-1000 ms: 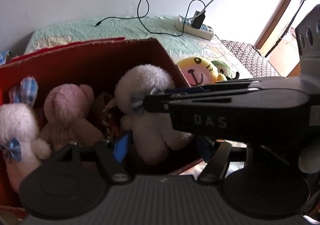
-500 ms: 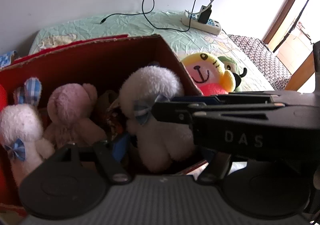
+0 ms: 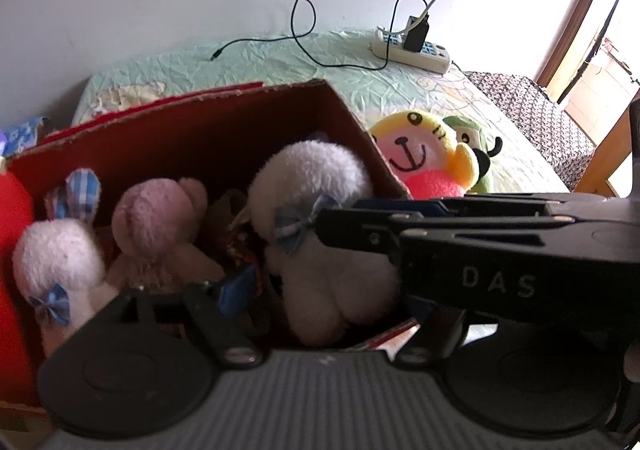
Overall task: Organize objects
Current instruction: 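Lower the bunny into the red box beside the others and open the right gripper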
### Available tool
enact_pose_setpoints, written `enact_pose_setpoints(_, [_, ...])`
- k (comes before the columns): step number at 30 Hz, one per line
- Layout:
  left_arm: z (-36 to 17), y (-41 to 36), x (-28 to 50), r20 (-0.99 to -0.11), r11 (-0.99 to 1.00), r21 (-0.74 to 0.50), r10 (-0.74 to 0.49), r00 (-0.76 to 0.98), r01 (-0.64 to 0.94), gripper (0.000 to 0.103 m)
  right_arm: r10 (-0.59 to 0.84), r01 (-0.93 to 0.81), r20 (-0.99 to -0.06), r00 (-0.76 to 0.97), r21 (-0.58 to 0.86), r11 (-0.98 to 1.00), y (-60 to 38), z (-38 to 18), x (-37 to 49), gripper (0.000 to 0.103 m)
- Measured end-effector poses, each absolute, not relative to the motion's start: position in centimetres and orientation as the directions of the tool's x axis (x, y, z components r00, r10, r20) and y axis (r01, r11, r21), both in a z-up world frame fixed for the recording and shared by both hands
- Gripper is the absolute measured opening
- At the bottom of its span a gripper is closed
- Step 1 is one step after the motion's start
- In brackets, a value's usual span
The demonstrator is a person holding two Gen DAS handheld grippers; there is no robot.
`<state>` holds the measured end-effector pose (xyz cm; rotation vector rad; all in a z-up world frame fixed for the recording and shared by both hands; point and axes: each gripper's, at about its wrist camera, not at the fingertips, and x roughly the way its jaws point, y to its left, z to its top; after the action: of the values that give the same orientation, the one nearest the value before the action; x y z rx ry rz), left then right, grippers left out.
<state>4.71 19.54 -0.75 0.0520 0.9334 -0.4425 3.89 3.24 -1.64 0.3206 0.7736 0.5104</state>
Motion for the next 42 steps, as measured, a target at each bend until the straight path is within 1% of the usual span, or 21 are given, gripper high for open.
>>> enact_pose_setpoints(5, [-1.0, 20.0, 4.6, -0.787, 0.913, -0.147, -0.341, 0.514, 0.380, 0.080, 0.556, -0.315, -0.573, 0.603, 0.469, 0.825, 2.9, -1.7, 4.0, 0.025])
enact_pose_setpoints(13, [-0.8, 20.3, 4.6, -0.788, 0.916, -0.169, -0.347, 0.508, 0.364, 0.080, 0.546, -0.330, -0.573, 0.612, 0.443, 0.834, 3.2, -1.7, 3.7, 0.025])
enact_pose_setpoints(18, [0.0, 21.1, 4.2, -0.781, 0.922, -0.167, -0.341, 0.523, 0.350, 0.079, 0.558, -0.325, -0.562, 0.610, 0.466, 0.823, 2.9, -1.9, 3.7, 0.025])
enact_pose_setpoints(32, [-0.5, 21.6, 3.6, -0.805, 0.956, -0.134, -0.259, 0.533, 0.263, 0.083, 0.557, -0.365, -0.545, 0.627, 0.426, 0.828, 3.1, -1.9, 3.1, 0.025])
enact_pose_setpoints(42, [-0.2, 21.0, 2.8, -0.805, 0.976, -0.084, -0.186, 0.564, 0.202, 0.084, 0.592, -0.391, -0.527, 0.610, 0.451, 0.803, 2.5, -2.0, 3.0, 0.025])
